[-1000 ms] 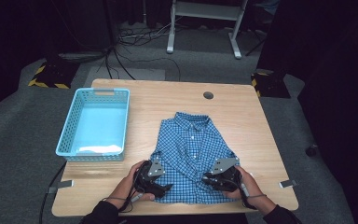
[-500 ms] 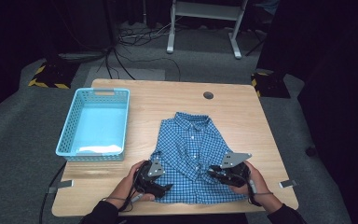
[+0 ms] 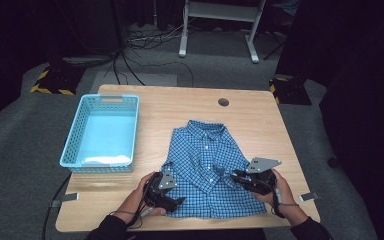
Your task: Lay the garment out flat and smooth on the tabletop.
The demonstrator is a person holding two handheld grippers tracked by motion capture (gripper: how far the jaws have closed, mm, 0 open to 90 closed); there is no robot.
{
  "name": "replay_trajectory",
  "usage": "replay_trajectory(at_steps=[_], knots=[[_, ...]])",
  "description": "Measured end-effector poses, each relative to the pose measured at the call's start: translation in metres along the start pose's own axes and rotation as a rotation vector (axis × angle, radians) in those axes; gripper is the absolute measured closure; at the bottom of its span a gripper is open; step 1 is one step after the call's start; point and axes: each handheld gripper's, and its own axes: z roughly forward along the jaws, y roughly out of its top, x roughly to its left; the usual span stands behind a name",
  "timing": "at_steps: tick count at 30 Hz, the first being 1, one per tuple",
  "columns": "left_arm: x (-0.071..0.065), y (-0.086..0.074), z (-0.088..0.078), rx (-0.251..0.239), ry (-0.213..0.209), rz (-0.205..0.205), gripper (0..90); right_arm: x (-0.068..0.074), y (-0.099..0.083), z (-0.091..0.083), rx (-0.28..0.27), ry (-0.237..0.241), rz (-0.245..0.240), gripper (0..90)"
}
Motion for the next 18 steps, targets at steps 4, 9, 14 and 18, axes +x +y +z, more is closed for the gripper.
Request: replay_trajectory(at_steps=[4, 9, 14, 18], knots=[[0.0, 0.0, 0.0, 0.0, 0.0, -0.003, 19.1, -0.008, -0.005, -0.004, -0.006, -0.021, 0.025, 76.7], [0.0, 0.0, 0.0, 0.0, 0.0, -0.003, 19.1, -0.014, -0.009, -0.007, -0.006, -0.039, 0.042, 76.8], [0.0, 0.0, 0.0, -0.001, 0.0, -0.004, 19.1, -0.019, -0.012, -0.008, -0.006, -0.052, 0.055, 76.8], [0.0, 0.0, 0.0, -0.001, 0.0, -0.004, 19.1, -0.022, -0.014, -0.009, -0.002, -0.068, 0.06, 76.8]])
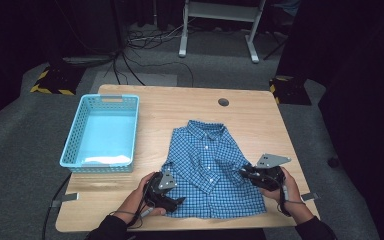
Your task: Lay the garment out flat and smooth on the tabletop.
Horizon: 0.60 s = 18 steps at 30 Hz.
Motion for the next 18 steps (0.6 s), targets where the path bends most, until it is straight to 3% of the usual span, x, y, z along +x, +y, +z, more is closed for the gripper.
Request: replay_trajectory(at_steps=[18], knots=[[0.0, 0.0, 0.0, 0.0, 0.0, -0.001, 19.1, -0.022, -0.018, -0.001, 0.044, -0.055, 0.07, 76.8]])
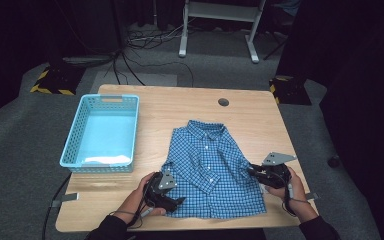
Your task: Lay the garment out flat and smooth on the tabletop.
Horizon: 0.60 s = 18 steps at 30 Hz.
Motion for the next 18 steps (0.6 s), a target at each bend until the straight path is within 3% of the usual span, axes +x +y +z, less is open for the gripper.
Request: replay_trajectory(at_steps=[18], knots=[[0.0, 0.0, 0.0, 0.0, 0.0, 0.0, 19.1, -0.013, -0.014, -0.005, 0.029, -0.036, 0.046, 76.9]])
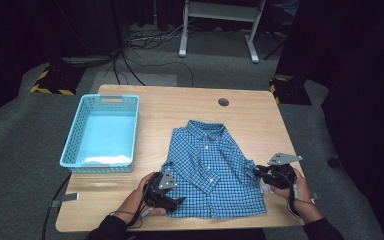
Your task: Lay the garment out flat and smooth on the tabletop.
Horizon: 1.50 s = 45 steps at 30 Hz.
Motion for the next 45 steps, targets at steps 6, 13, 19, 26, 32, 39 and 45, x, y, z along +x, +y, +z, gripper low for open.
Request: replay_trajectory(at_steps=[6, 13, 19, 26, 32, 39, 45], knots=[[0.0, 0.0, 0.0, 0.0, 0.0, 0.0, 19.1, -0.004, -0.004, -0.004, -0.005, -0.015, 0.016, 76.8], [0.0, 0.0, 0.0, 0.0, 0.0, -0.001, 19.1, -0.01, -0.01, -0.008, -0.003, -0.037, 0.037, 76.9], [0.0, 0.0, 0.0, 0.0, 0.0, 0.0, 19.1, -0.015, -0.015, -0.01, 0.003, -0.062, 0.055, 77.0], [0.0, 0.0, 0.0, 0.0, 0.0, -0.001, 19.1, -0.02, -0.02, -0.012, 0.017, -0.087, 0.073, 77.1], [0.0, 0.0, 0.0, 0.0, 0.0, -0.001, 19.1, -0.025, -0.025, -0.013, 0.027, -0.095, 0.1, 77.1], [0.0, 0.0, 0.0, 0.0, 0.0, 0.0, 19.1, -0.029, -0.032, -0.015, 0.04, -0.107, 0.13, 77.1], [0.0, 0.0, 0.0, 0.0, 0.0, 0.0, 19.1, -0.032, -0.037, -0.017, 0.045, -0.112, 0.145, 77.0]])
